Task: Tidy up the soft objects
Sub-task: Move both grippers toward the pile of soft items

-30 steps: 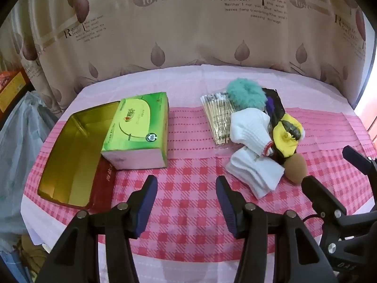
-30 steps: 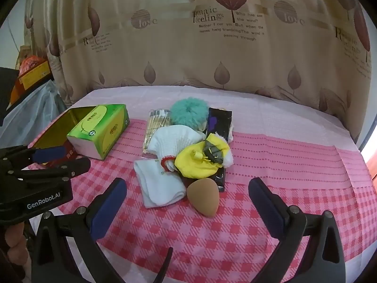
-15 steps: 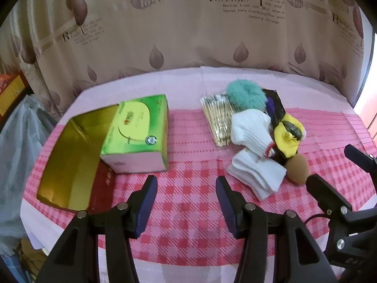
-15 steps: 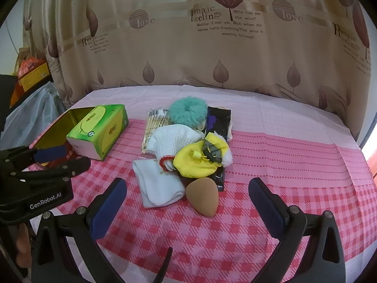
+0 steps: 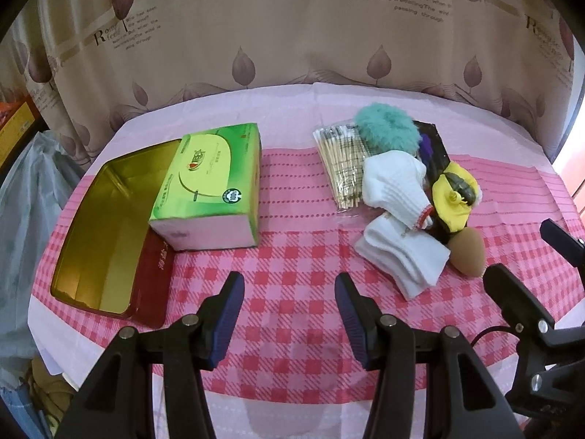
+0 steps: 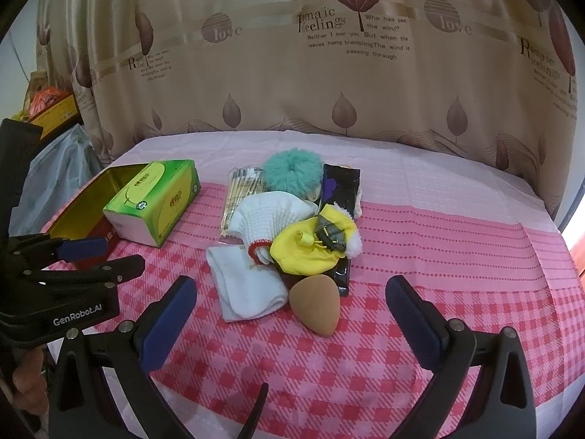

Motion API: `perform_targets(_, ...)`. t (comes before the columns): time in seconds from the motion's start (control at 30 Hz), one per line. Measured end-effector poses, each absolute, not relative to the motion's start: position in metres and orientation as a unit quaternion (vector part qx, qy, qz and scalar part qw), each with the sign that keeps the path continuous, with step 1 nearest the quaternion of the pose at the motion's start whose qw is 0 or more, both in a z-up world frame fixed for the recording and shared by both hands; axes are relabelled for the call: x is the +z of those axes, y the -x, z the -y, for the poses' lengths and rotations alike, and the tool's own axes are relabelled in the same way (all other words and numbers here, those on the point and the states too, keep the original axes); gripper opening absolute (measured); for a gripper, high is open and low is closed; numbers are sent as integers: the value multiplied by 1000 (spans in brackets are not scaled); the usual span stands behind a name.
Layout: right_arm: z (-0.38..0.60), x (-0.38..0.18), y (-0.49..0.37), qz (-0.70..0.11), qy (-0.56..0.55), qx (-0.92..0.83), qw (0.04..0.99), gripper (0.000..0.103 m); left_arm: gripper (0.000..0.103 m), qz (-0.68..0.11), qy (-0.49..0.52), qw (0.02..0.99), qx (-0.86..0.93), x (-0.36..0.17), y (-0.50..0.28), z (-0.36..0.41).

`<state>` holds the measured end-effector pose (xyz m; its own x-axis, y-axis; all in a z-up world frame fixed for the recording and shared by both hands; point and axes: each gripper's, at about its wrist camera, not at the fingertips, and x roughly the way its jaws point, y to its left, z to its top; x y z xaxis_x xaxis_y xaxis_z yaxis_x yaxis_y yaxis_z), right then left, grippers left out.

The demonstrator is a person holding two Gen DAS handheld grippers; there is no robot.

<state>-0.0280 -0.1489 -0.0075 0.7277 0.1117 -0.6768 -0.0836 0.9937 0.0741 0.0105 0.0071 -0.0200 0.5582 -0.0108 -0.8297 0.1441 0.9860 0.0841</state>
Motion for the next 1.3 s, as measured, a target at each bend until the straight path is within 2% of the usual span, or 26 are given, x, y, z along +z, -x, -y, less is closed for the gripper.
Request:
perform_targets(0.47, 147, -9, 28, -367, -12, 53, 929, 102, 53, -474, -68, 877, -37, -24, -13, -10)
perform_targets(0.63, 146, -12, 27, -370, -7, 56, 927, 93, 53, -476, -67, 876, -36, -24, -13, -10)
perform_targets(1.3, 147, -16, 26, -379, -1, 54, 924, 80, 53, -480, -70, 873, -39, -27, -12, -9)
